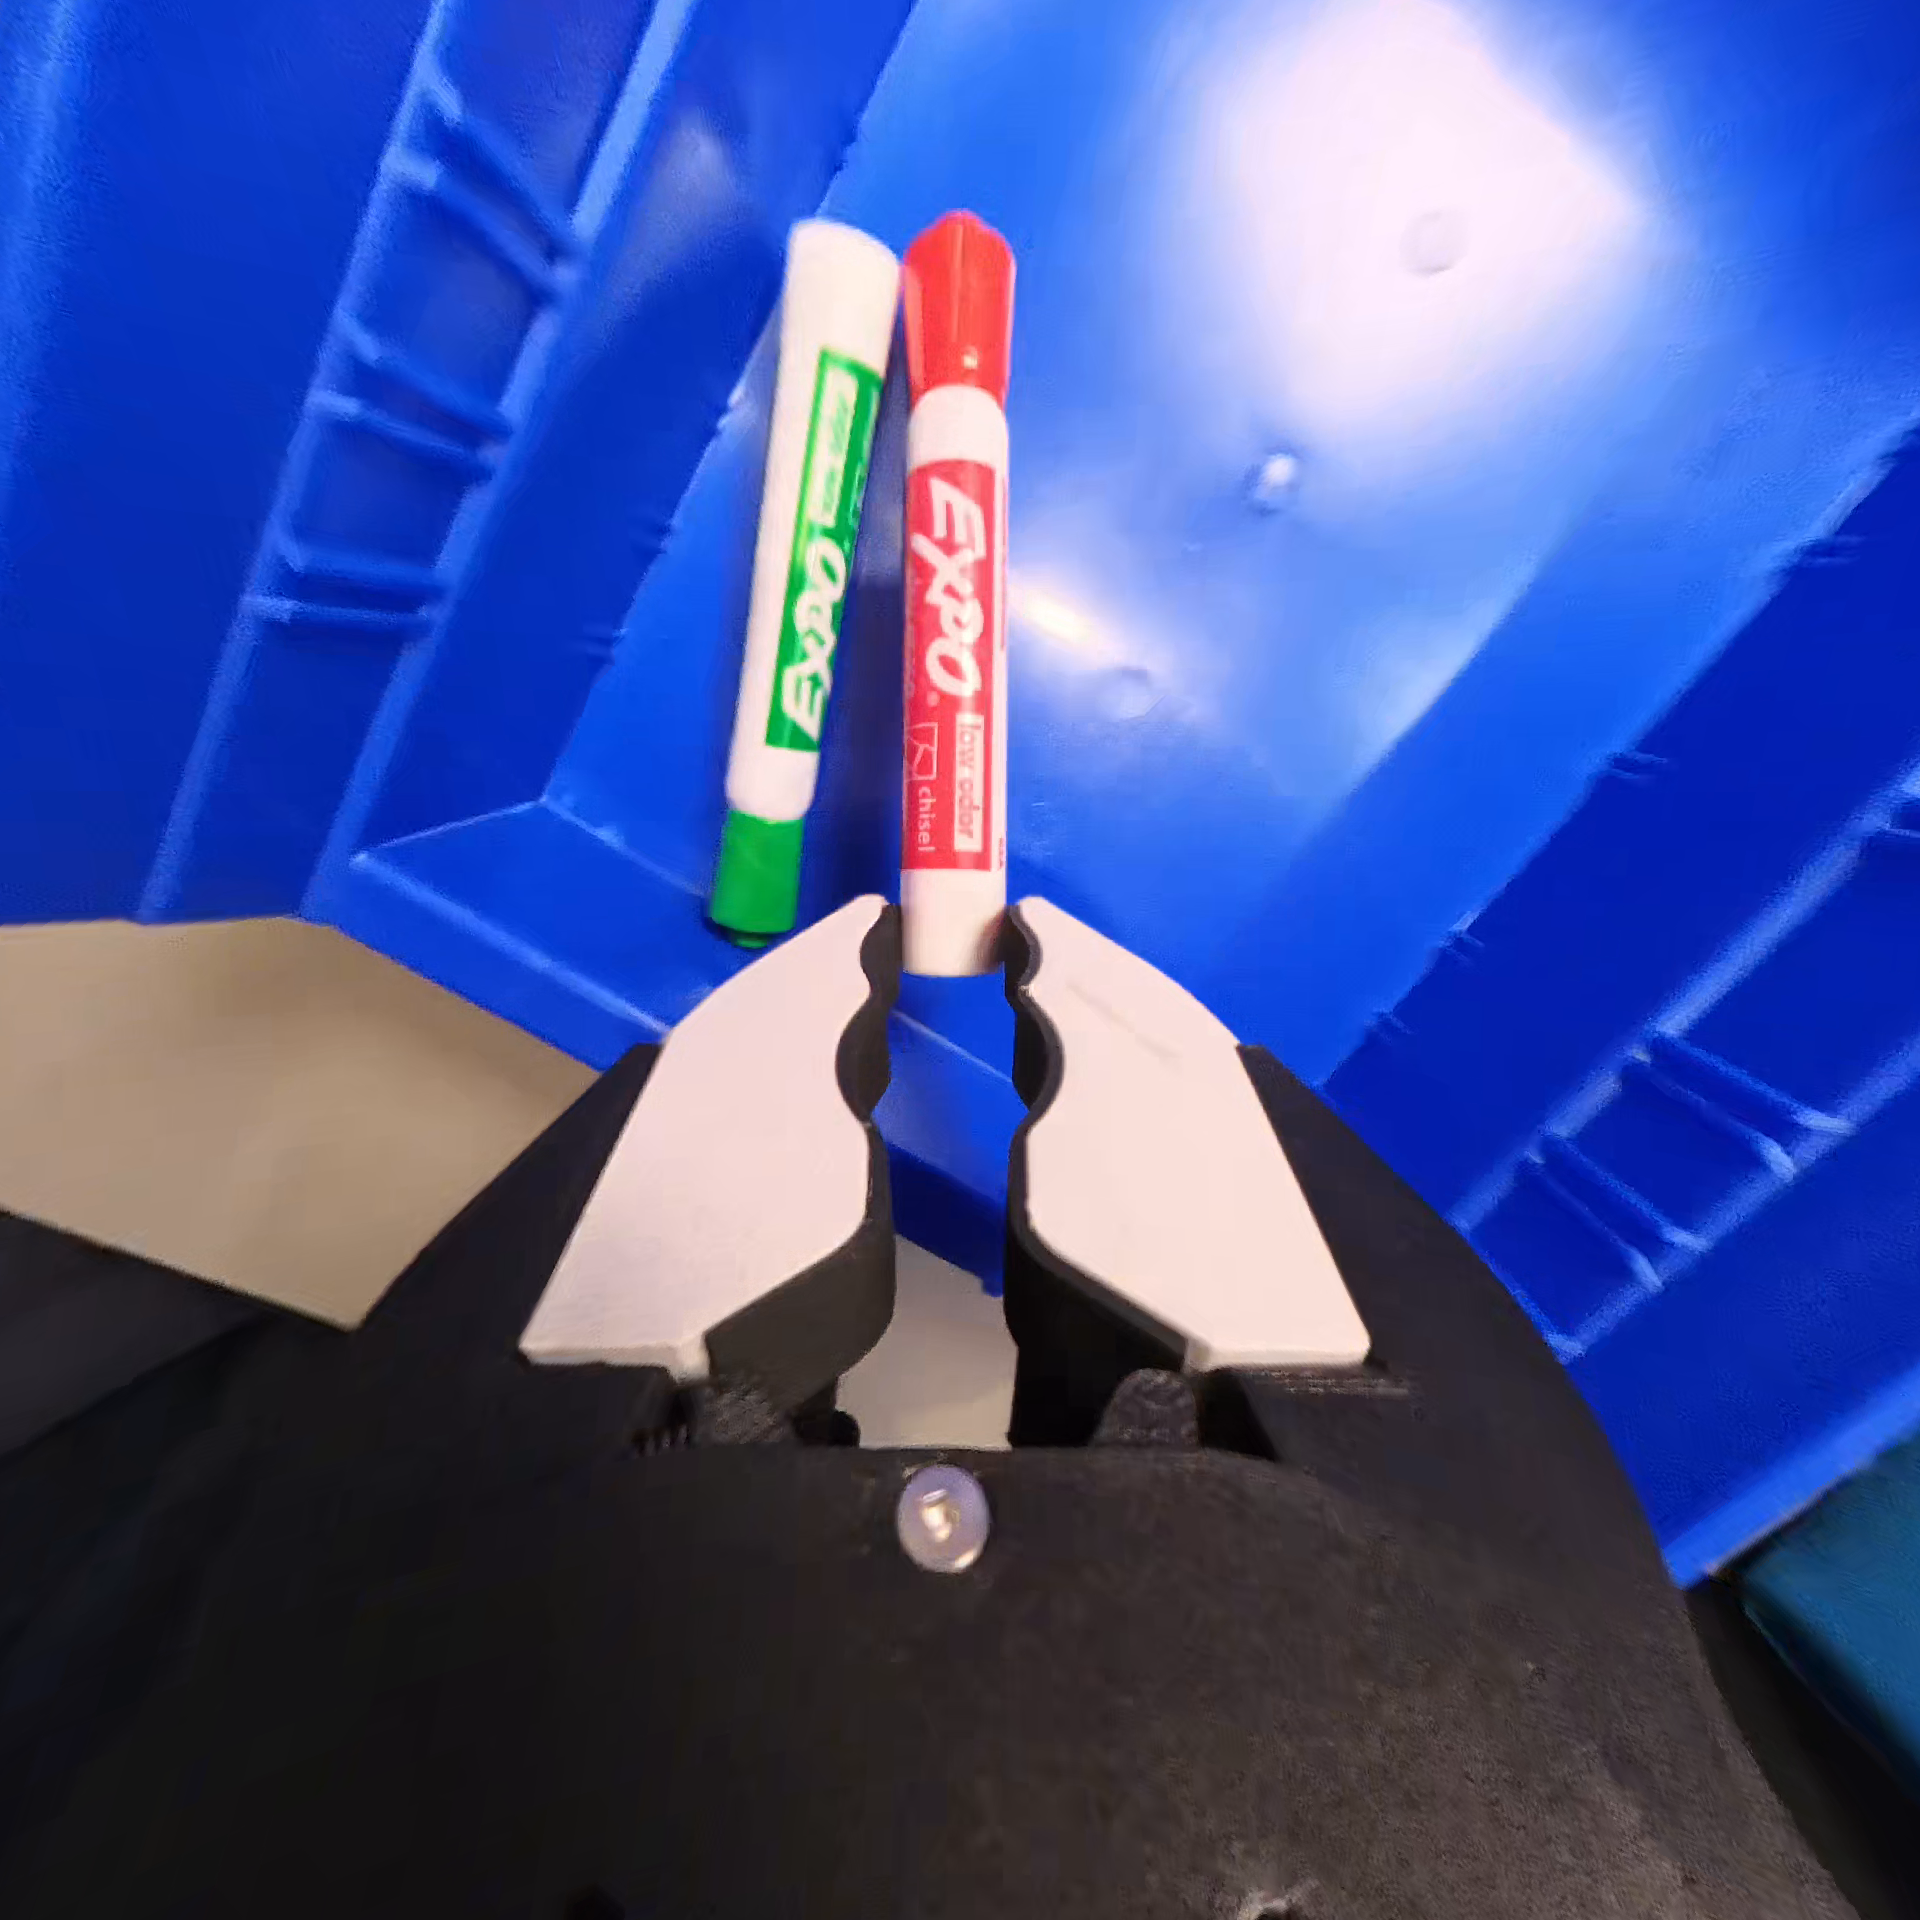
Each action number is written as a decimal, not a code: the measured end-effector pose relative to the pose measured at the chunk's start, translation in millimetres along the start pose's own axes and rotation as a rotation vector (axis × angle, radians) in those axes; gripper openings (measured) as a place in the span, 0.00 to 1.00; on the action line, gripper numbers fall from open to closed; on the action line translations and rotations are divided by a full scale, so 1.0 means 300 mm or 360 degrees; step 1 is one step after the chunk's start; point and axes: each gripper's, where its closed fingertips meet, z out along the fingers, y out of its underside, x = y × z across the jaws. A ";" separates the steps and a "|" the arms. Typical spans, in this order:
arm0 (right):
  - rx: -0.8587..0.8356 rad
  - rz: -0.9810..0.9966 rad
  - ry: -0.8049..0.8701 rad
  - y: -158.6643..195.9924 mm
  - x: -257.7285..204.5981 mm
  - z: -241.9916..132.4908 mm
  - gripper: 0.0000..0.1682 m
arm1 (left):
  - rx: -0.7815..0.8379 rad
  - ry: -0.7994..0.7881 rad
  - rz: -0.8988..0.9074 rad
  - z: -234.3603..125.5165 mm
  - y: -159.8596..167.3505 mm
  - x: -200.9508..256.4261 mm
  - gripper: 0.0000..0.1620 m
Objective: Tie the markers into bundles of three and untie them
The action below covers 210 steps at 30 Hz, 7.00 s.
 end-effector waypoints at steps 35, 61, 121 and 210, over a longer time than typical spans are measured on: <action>0.0173 -0.1238 -0.0263 -0.502 -0.821 0.236 0.12 | 0.0031 0.0105 0.0008 -0.009 -0.006 0.026 0.13; 0.0348 0.0102 0.0300 -0.020 0.111 -0.068 0.12 | -0.0012 0.0064 0.0025 0.001 0.004 0.021 0.13; 0.0075 -0.1141 0.0843 -0.510 0.341 -0.243 0.02 | -0.0093 0.0039 0.0016 0.016 0.024 0.016 0.13; 0.1019 -0.1095 -0.0396 -0.594 -0.945 0.151 0.40 | -0.0225 -0.1186 -0.0645 -1.099 0.161 -0.031 0.03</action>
